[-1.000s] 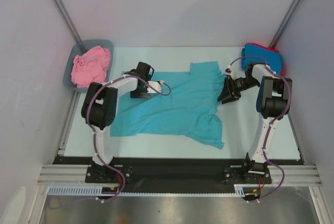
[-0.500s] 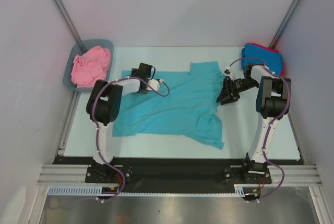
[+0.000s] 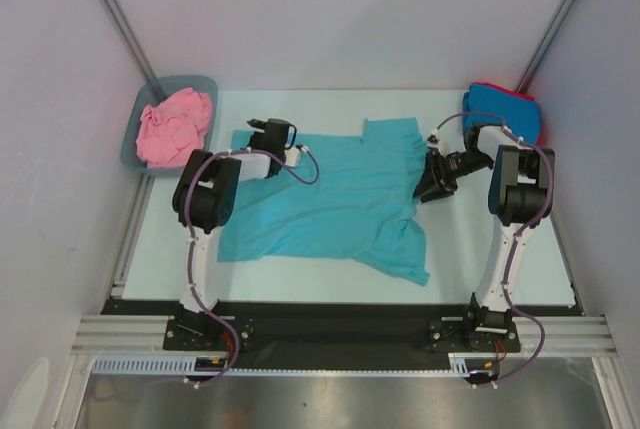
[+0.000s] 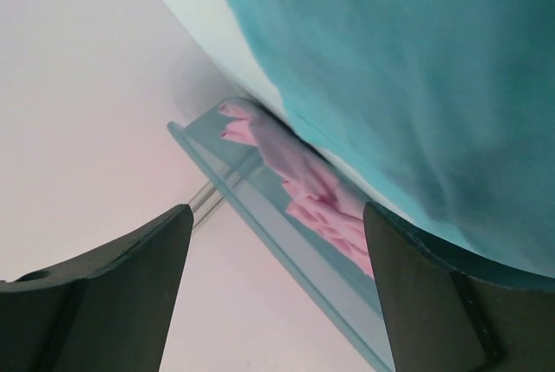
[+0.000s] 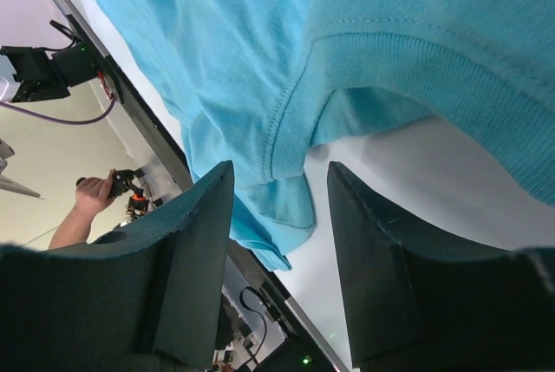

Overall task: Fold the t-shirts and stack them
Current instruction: Flatten the tshirt out

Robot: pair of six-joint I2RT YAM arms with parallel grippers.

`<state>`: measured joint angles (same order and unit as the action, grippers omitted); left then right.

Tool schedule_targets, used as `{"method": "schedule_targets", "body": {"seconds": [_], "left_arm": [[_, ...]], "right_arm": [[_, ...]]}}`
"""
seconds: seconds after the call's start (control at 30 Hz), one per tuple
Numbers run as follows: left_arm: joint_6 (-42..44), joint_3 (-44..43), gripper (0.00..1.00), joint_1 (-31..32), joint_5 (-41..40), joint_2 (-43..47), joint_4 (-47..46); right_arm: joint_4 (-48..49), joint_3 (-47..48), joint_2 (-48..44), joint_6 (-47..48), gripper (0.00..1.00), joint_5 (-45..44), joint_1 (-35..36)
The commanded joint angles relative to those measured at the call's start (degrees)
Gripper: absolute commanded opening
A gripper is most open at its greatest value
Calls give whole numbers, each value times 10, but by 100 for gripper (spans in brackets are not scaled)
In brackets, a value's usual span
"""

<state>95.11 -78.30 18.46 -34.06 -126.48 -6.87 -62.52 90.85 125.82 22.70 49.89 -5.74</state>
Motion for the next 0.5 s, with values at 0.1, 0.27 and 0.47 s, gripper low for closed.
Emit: {"method": "schedule_targets", "body": {"seconds": [0.1,0.27,0.47], "left_arm": [[67,-3,87,-23,-59,-76,-30],[71,-5,87,-22,-65,-76,-35],[72,-5,87,-22,-72,-80,-53]], "right_arm": [[-8,5,7,2,52,-7,4],[0,4,13,-8,53,-28,-2],[28,9,36,-37,53,-31,3]]}}
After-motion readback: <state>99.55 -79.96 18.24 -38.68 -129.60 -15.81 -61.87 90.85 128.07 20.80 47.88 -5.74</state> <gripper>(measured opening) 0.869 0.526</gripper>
